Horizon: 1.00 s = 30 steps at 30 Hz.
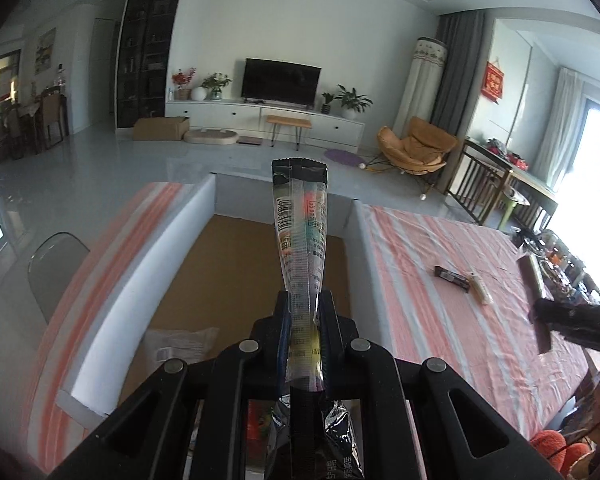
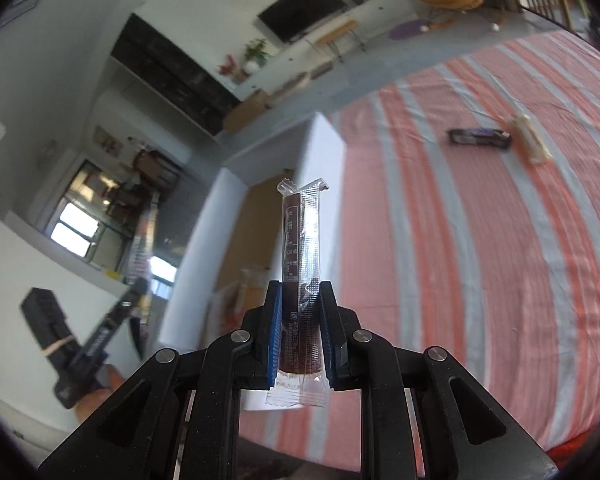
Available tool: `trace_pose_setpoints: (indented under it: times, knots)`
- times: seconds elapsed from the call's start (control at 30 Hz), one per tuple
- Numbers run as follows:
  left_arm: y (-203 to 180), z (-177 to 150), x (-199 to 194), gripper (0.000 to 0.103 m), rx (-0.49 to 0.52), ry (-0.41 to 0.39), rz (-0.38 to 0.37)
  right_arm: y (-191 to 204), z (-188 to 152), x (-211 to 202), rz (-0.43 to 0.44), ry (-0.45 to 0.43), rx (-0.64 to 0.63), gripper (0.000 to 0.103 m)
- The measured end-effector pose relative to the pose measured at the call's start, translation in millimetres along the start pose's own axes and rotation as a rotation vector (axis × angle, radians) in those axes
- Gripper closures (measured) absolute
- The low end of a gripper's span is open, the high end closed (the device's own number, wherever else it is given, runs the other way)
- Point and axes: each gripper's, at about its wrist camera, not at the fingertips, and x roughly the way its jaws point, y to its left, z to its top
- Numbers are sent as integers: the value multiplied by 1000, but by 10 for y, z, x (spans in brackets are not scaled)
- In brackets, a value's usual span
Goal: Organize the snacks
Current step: 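Carry the stick snack and sausage over the box and open both tools, then return both tools to the bedspread near the chocolate bar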
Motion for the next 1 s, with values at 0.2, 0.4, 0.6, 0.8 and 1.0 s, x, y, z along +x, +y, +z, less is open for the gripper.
trace_pose_setpoints:
  times: [0.2, 0.4, 0.6, 0.8, 1.0]
  knots:
    - [494, -195, 289, 90, -46, 68, 139, 780, -3, 722, 68, 65, -144, 85]
    - [513, -411, 509, 13, 1, 86, 296, 668, -177, 1051, -4, 27, -175, 40]
    - [245, -436, 508, 6, 4, 31, 216, -105, -253, 712, -263, -78, -161, 34]
    - [-571, -370, 437, 6, 84, 12, 15, -1124, -456, 280, -662, -132, -131, 34]
    - [-1684, -475, 394, 2, 231, 64, -211, -1989, -579, -163, -904, -147, -57, 34]
